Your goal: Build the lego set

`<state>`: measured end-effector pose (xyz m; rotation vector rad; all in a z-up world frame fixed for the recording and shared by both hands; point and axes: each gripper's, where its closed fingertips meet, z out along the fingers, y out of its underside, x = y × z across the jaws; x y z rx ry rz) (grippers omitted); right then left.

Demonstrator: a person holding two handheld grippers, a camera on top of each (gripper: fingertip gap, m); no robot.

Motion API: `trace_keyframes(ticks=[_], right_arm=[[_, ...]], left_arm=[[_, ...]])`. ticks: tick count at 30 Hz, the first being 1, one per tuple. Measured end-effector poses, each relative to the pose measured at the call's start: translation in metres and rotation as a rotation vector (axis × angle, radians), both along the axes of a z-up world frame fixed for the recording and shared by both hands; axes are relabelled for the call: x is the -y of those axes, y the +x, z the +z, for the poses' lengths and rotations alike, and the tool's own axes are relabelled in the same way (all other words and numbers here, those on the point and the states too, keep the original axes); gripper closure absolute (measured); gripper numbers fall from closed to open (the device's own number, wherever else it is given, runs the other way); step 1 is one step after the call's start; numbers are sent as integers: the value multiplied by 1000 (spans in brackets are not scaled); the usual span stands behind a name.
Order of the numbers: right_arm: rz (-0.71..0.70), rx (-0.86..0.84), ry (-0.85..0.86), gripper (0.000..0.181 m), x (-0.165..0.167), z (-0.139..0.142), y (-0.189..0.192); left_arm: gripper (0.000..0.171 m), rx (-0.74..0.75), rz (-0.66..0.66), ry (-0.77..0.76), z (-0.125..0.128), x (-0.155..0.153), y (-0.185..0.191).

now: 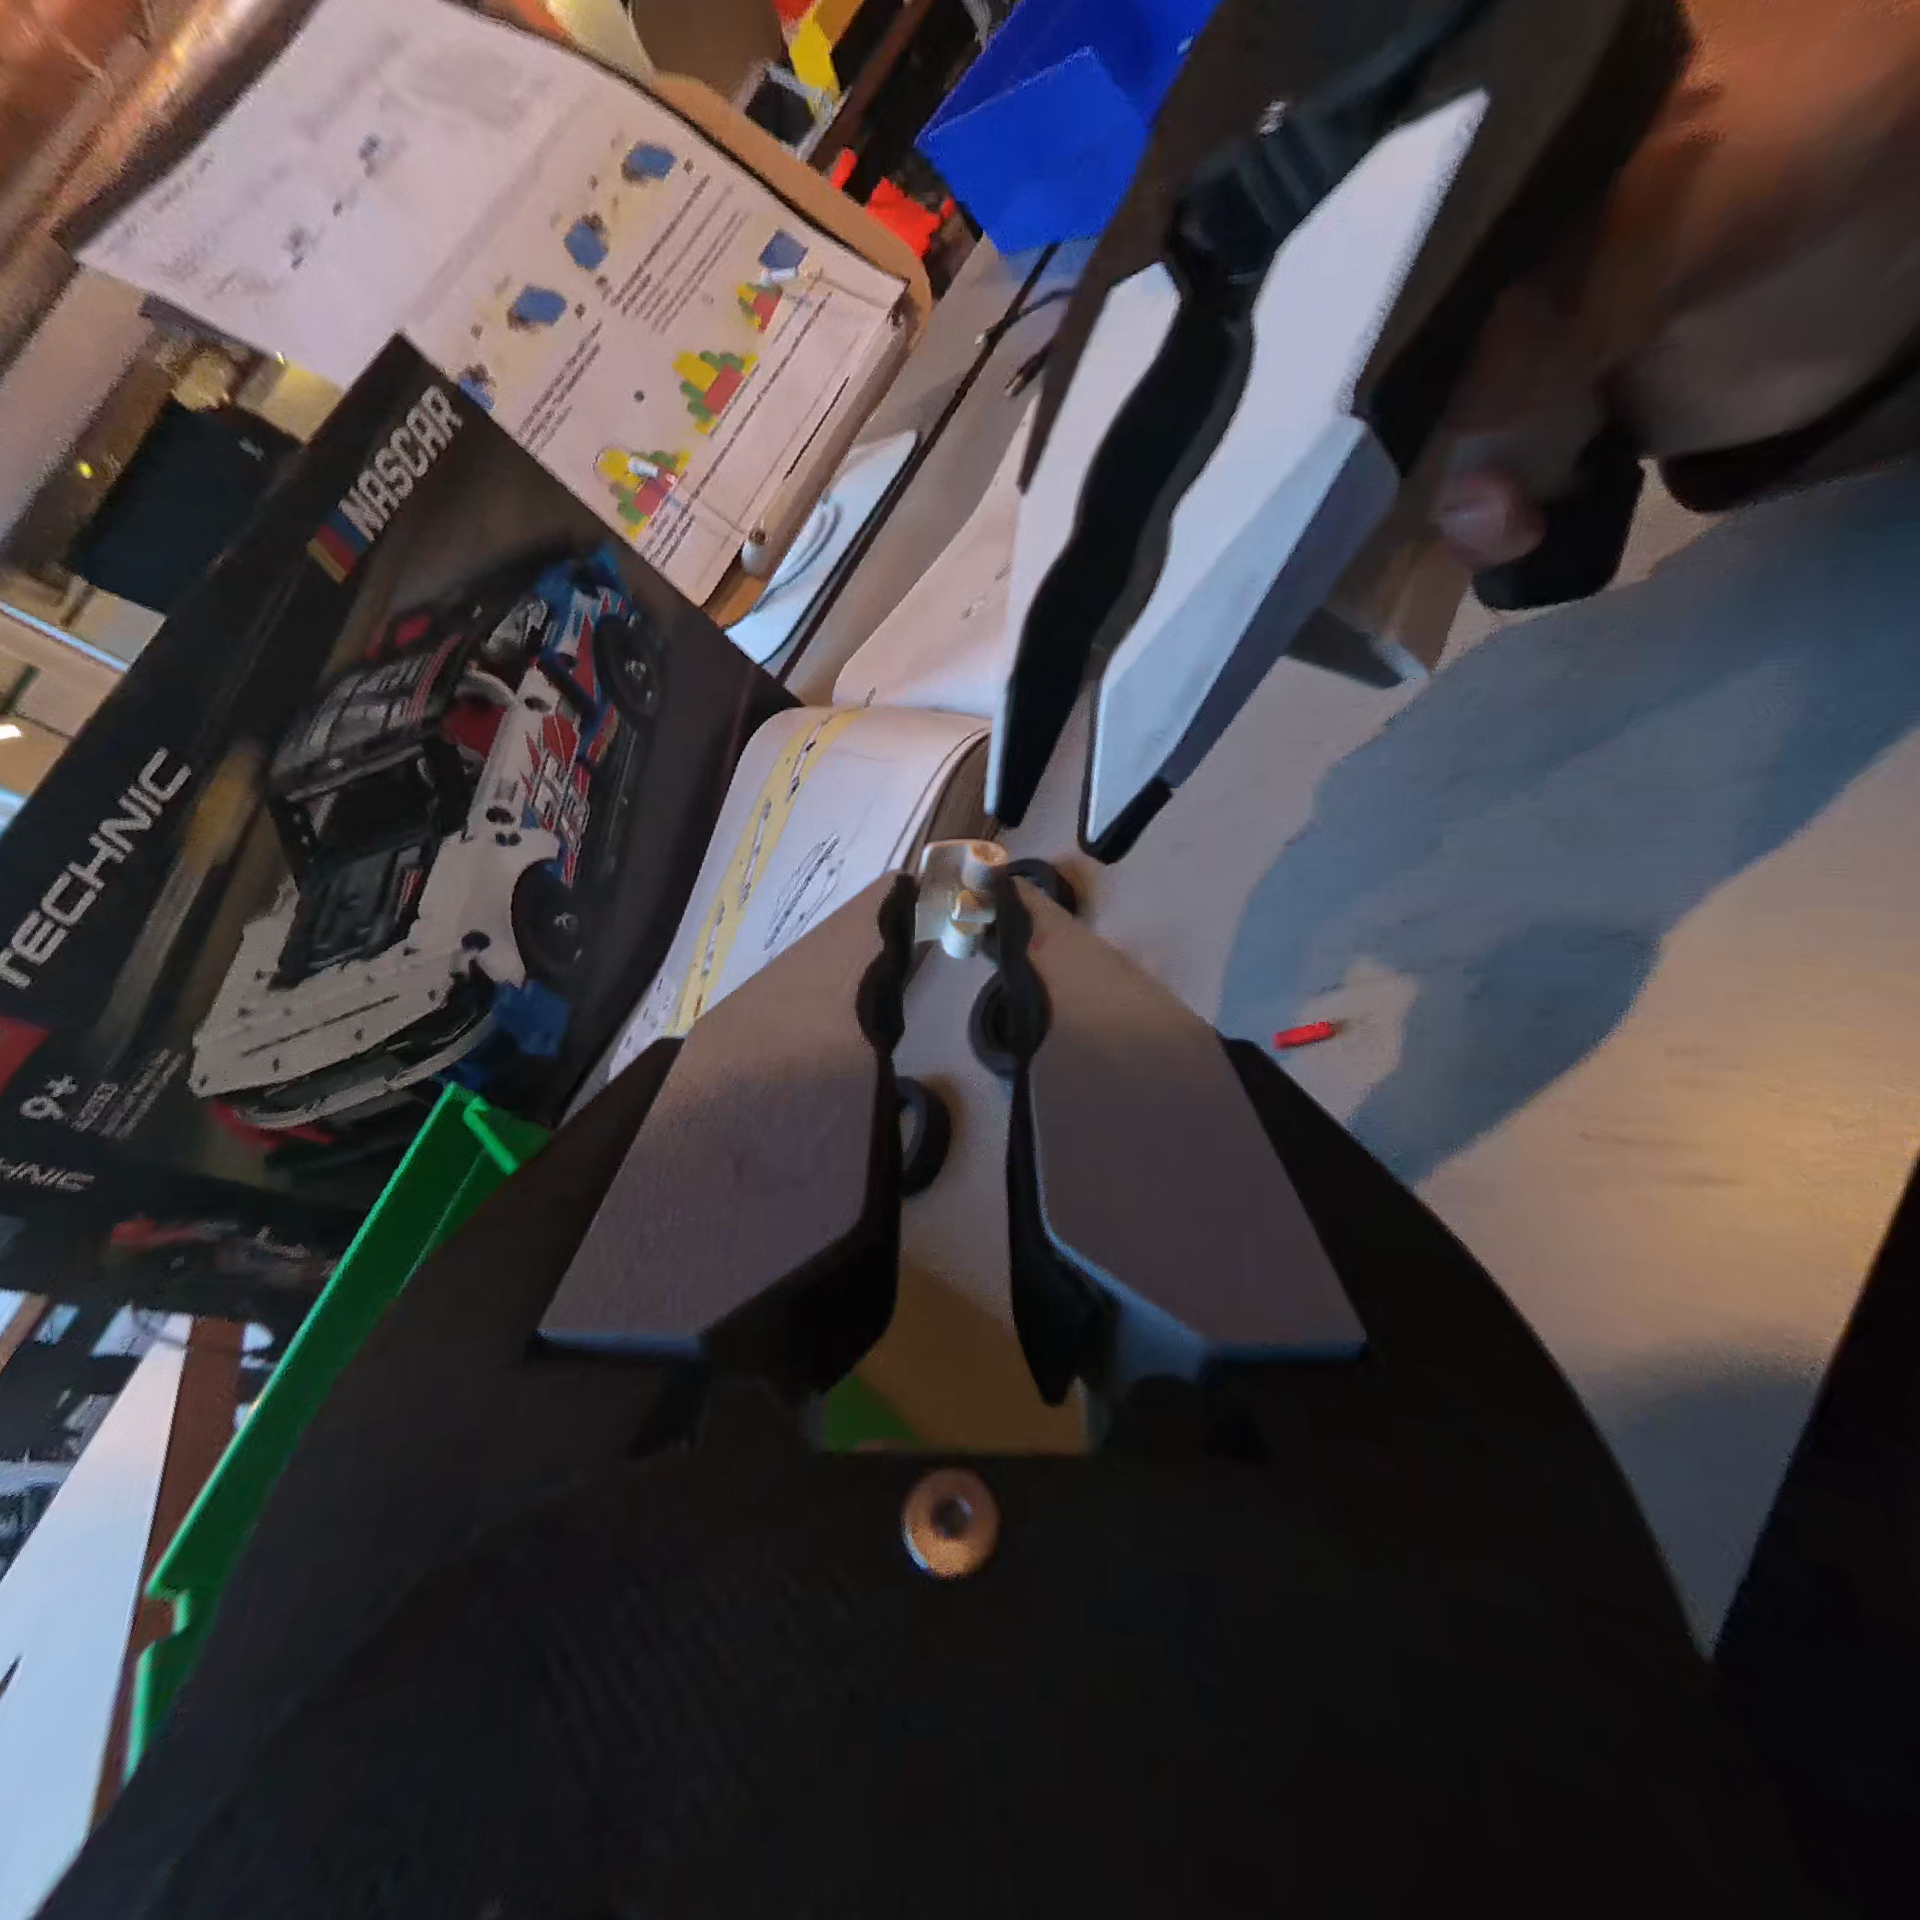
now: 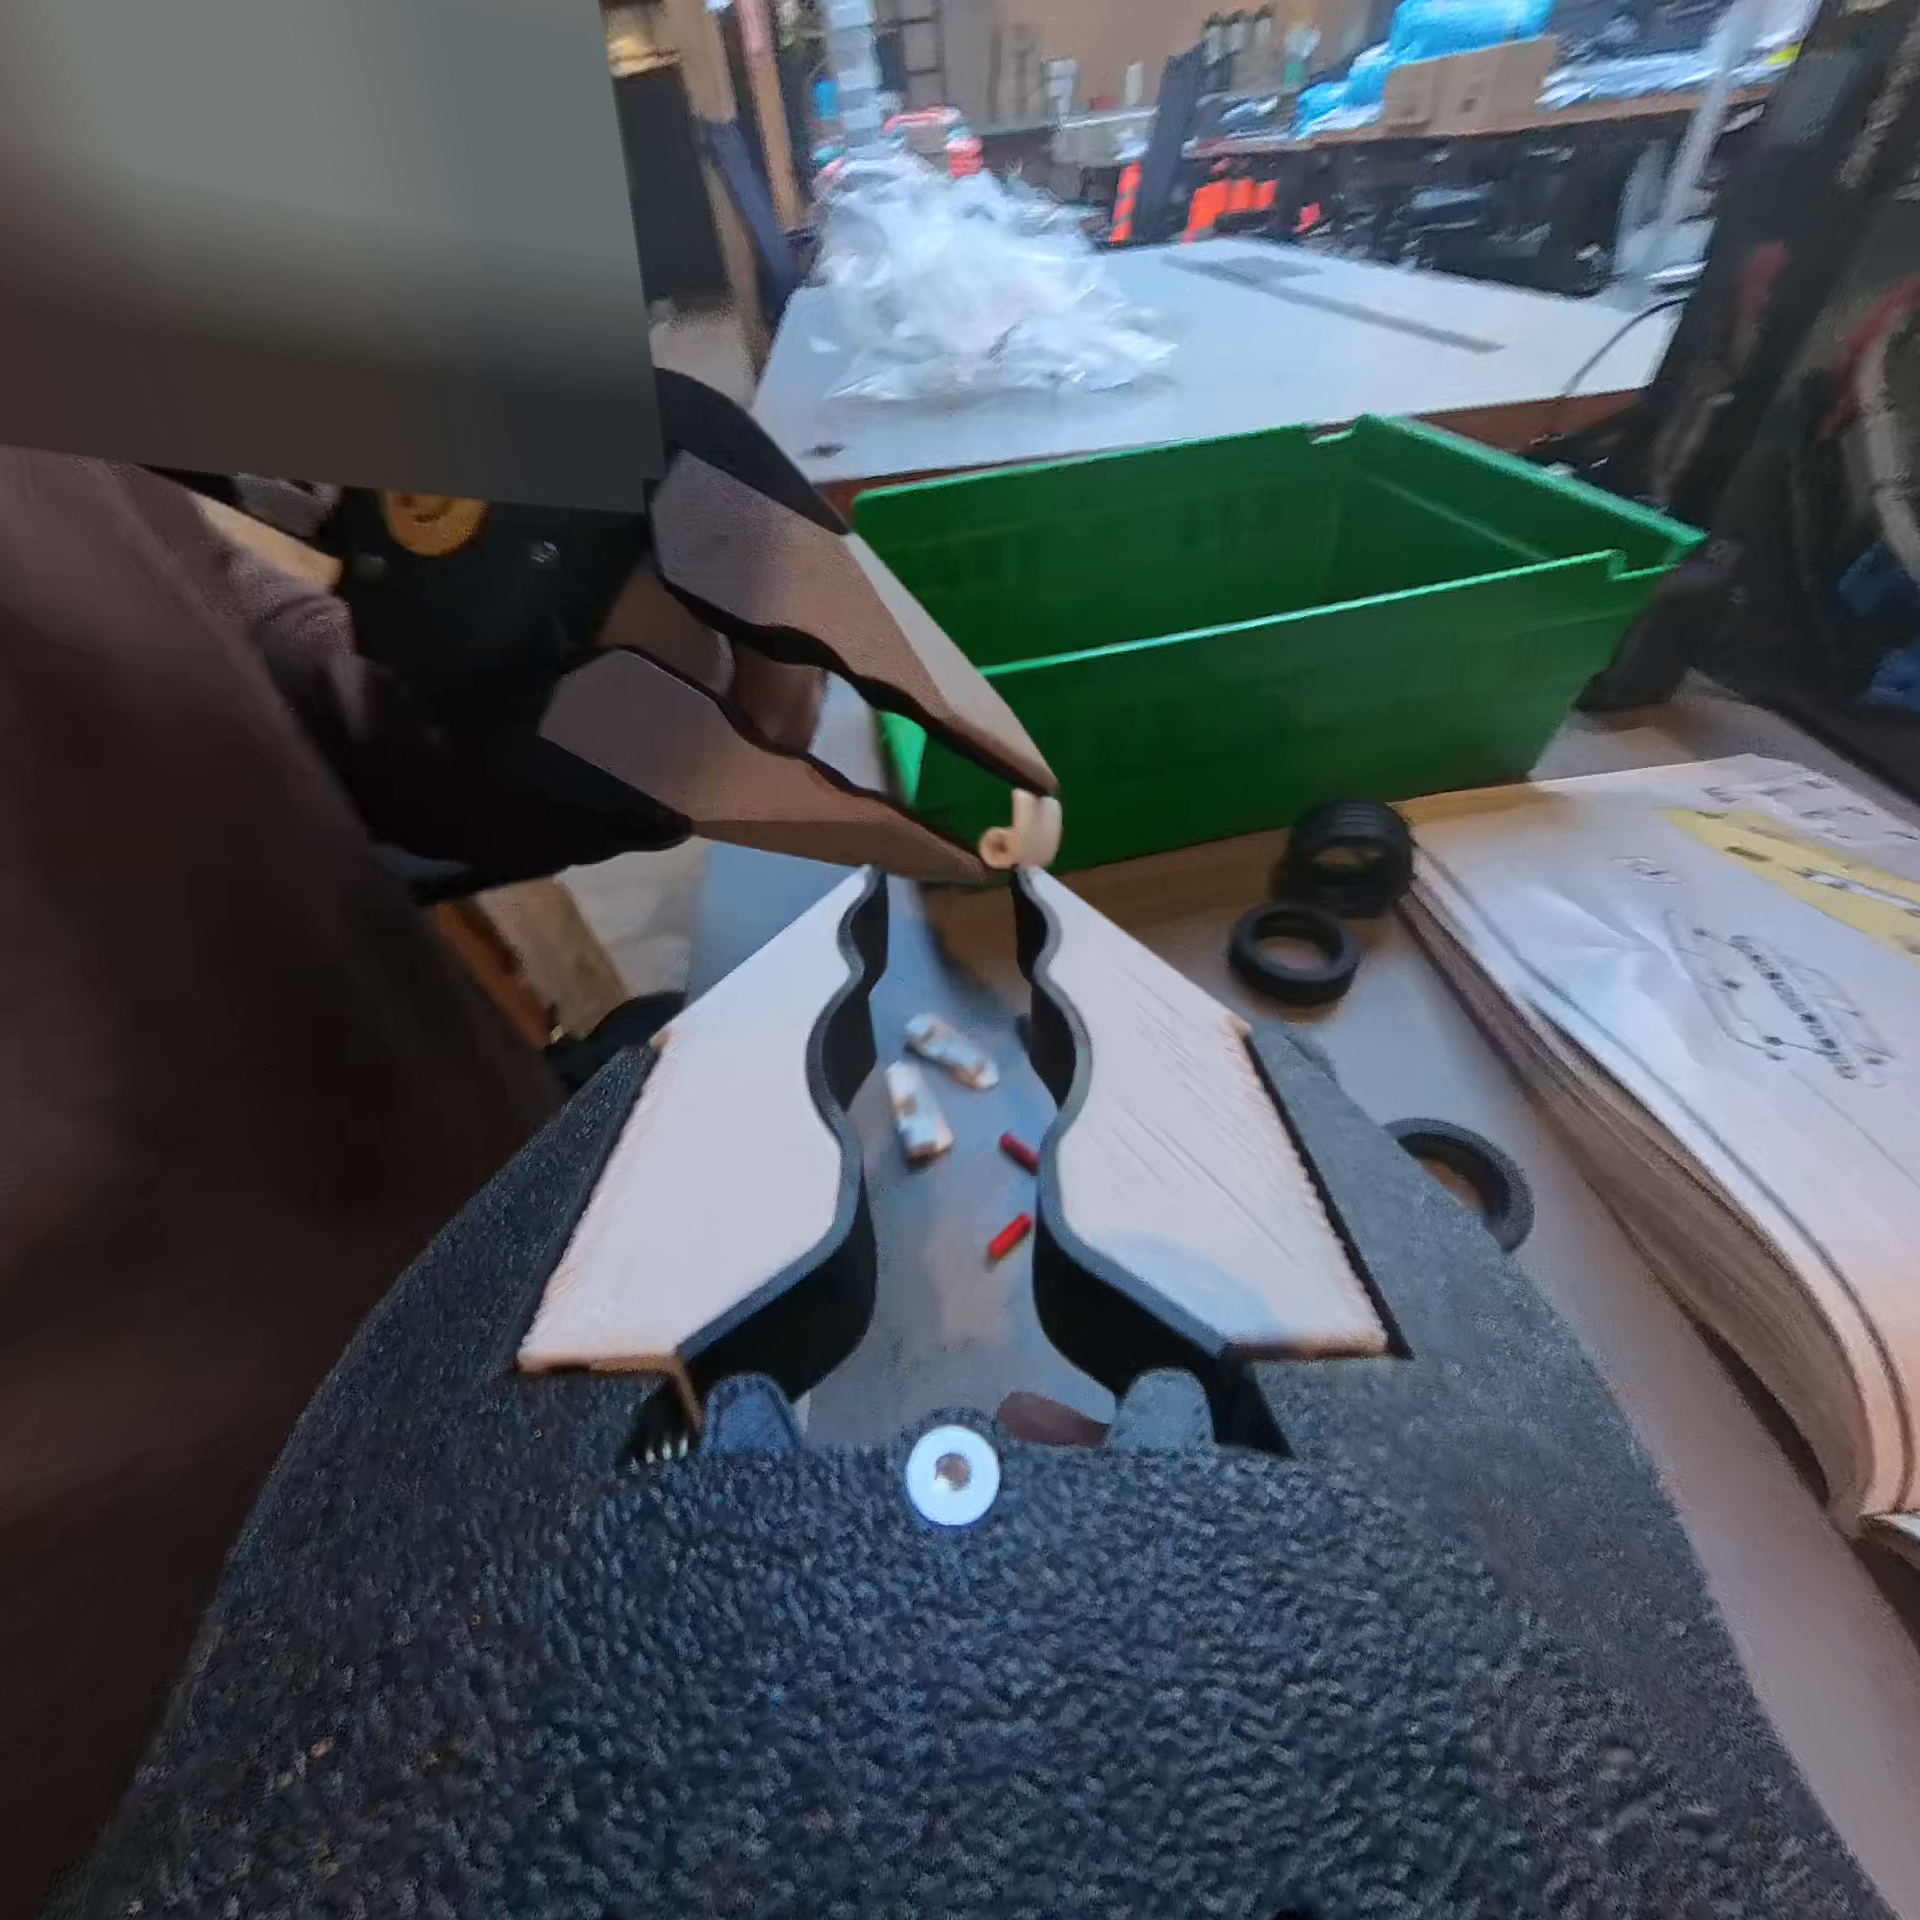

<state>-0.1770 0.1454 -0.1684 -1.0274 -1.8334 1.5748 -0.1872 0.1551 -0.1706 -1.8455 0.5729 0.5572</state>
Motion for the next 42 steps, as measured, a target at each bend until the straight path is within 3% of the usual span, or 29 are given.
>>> trace_keyframes(ticks=[7, 10, 14, 15, 18, 22, 27, 30, 34, 42], right_arm=[[-12, 192, -30, 164, -3, -36, 12], [-44, 270, -35, 174, -10, -52, 12], [-74, 350, -69, 175, -17, -66, 12], [-76, 377, -61, 181, -18, -72, 13], [-100, 450, -28, 181, -21, -91, 12], [-211, 551, 51, 181, -42, -120, 11], [-267, 452, 96, 181, -54, -109, 9], [-298, 404, 108, 180, -64, -102, 7], [-383, 358, 94, 173, -96, -83, 16], [-505, 442, 85, 166, -131, -99, 57]], left_arm=[[159, -22, -35, -107, -48, -8, 22], [160, -49, -49, -127, -57, -8, 28], [160, -64, -54, -133, -65, -9, 32], [171, -56, -68, -126, -65, -9, 35], [171, -16, -85, -108, -63, -14, 40], [171, 56, -44, -196, -85, -11, 29], [171, 88, -52, -128, -86, 28, 30], [171, 103, 9, -211, -100, 48, 20], [154, 198, 98, -235, -98, 66, 3], [139, 346, 348, -323, -116, 86, -44]])
